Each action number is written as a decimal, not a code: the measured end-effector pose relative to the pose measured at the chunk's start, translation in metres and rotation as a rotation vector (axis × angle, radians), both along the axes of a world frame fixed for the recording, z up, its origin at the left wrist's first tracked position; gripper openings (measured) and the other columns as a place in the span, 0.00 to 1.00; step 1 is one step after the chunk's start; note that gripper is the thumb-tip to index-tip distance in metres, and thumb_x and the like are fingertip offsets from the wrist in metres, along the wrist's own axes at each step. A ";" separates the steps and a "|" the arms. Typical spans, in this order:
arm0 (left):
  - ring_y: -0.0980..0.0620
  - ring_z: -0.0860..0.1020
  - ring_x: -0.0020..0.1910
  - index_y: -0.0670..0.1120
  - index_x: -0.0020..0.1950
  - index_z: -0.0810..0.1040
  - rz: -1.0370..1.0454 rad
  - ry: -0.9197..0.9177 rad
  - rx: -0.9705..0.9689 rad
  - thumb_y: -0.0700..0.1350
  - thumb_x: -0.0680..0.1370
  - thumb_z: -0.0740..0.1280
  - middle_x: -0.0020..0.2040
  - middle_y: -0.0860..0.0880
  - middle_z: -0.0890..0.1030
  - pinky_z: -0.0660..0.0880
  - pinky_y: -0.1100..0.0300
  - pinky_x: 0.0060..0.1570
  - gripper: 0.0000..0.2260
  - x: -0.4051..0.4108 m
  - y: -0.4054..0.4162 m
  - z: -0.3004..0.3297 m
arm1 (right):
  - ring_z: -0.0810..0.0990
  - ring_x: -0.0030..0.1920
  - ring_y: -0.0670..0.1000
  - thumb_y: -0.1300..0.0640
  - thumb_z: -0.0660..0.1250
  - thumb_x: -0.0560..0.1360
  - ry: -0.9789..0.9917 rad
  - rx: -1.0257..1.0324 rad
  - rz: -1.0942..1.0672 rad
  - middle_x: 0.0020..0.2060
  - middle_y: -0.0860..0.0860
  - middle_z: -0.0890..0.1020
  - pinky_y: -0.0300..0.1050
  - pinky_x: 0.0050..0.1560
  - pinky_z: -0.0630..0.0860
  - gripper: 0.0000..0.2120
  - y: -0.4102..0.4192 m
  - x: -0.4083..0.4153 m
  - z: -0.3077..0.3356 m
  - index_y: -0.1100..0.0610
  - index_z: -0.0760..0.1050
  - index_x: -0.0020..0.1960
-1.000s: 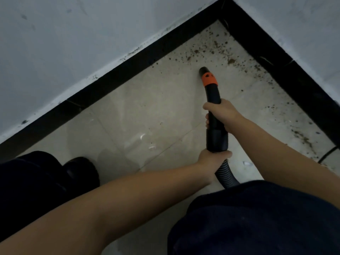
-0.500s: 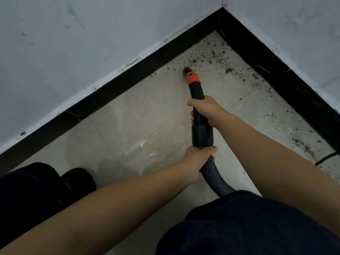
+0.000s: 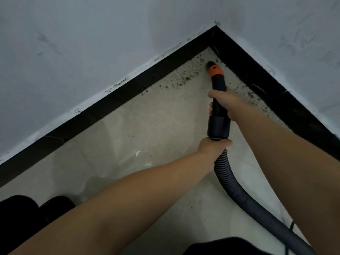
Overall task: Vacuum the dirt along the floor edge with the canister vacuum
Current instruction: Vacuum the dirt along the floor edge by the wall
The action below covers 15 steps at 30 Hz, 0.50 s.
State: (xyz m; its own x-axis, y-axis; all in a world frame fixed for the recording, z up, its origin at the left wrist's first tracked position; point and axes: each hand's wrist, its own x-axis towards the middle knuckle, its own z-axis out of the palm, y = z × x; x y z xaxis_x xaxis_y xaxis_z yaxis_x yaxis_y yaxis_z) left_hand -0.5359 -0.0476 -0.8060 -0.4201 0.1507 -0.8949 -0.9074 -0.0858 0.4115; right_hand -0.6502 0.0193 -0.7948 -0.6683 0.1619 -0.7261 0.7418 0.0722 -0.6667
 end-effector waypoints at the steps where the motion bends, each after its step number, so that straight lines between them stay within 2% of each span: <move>1: 0.49 0.76 0.37 0.45 0.41 0.74 0.001 0.002 -0.001 0.40 0.73 0.72 0.38 0.46 0.77 0.75 0.56 0.44 0.06 -0.007 0.004 -0.001 | 0.74 0.20 0.50 0.61 0.67 0.76 0.004 0.007 0.004 0.29 0.56 0.74 0.42 0.24 0.76 0.10 0.004 -0.007 0.000 0.62 0.68 0.53; 5: 0.45 0.77 0.48 0.45 0.43 0.74 -0.013 -0.001 0.001 0.42 0.73 0.72 0.47 0.44 0.78 0.76 0.51 0.52 0.07 -0.032 0.021 -0.004 | 0.75 0.20 0.50 0.60 0.66 0.76 0.002 -0.009 0.051 0.30 0.56 0.74 0.42 0.25 0.76 0.07 0.020 -0.033 -0.001 0.60 0.69 0.49; 11: 0.42 0.78 0.56 0.40 0.60 0.77 0.013 -0.011 0.012 0.43 0.73 0.73 0.57 0.41 0.80 0.75 0.51 0.53 0.17 -0.053 0.034 -0.003 | 0.75 0.21 0.50 0.61 0.67 0.75 0.006 0.011 0.131 0.30 0.55 0.74 0.43 0.27 0.78 0.08 0.029 -0.057 0.000 0.60 0.68 0.50; 15: 0.44 0.78 0.53 0.40 0.61 0.77 0.032 -0.023 0.027 0.44 0.73 0.73 0.54 0.42 0.79 0.74 0.53 0.49 0.18 -0.055 0.033 0.000 | 0.75 0.22 0.50 0.61 0.67 0.75 0.001 0.004 0.174 0.30 0.54 0.74 0.43 0.28 0.77 0.09 0.026 -0.062 0.001 0.60 0.68 0.51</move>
